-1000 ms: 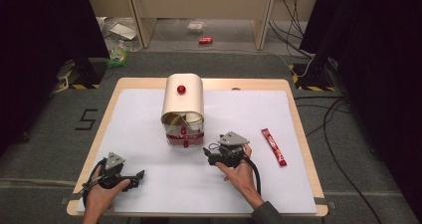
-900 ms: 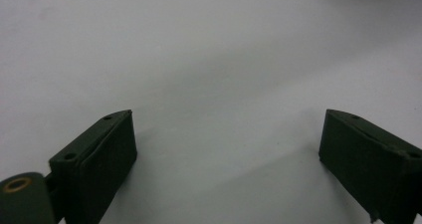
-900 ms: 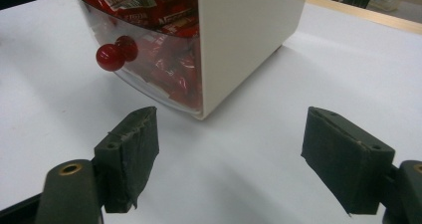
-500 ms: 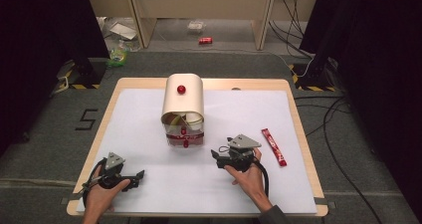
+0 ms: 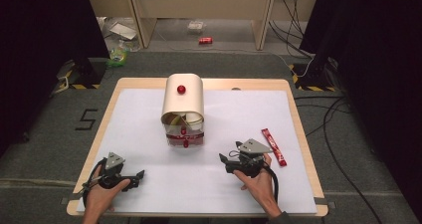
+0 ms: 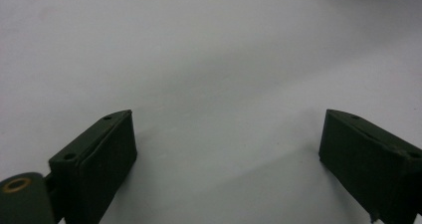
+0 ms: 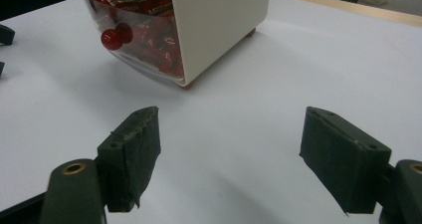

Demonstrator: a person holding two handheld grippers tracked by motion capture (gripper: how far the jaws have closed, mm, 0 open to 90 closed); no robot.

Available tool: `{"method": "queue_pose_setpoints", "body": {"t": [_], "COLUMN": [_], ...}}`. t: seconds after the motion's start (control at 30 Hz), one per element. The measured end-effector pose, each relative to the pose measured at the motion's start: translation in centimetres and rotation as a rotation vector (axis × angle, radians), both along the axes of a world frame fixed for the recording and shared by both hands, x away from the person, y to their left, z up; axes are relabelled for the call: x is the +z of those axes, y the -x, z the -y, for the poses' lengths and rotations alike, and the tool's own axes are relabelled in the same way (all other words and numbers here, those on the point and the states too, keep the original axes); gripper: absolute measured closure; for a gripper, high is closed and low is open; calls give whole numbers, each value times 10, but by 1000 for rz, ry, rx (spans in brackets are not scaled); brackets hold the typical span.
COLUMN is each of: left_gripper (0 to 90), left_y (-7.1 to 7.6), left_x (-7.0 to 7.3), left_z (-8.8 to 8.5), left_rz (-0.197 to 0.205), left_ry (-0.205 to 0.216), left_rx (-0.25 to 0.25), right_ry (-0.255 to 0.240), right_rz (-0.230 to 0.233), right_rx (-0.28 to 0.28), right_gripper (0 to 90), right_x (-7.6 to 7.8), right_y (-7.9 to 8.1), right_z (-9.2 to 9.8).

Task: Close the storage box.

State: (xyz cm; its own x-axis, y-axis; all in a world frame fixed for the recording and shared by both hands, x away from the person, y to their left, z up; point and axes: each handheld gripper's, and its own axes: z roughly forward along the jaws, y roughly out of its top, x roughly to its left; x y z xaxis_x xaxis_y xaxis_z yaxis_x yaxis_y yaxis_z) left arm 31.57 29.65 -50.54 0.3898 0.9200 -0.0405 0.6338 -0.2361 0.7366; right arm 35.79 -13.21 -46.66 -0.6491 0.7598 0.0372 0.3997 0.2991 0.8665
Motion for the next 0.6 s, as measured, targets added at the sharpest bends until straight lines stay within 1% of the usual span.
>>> {"method": "queue_pose_setpoints", "body": {"t": [0.17,0.6], "left_gripper": [71,71], "left_y": [0,0], "left_x": [0,0], "left_z": [0,0], "left_rz": [0,1], "left_ry": [0,0], "left_rx": [-1,0], "right_ry": [3,-1], "right_rz": [-6,7], "right_rx": [1,2], "right_gripper": [243,242], "right_x": [-1,4], "right_y": [3,12], "right_z": [3,9]}}
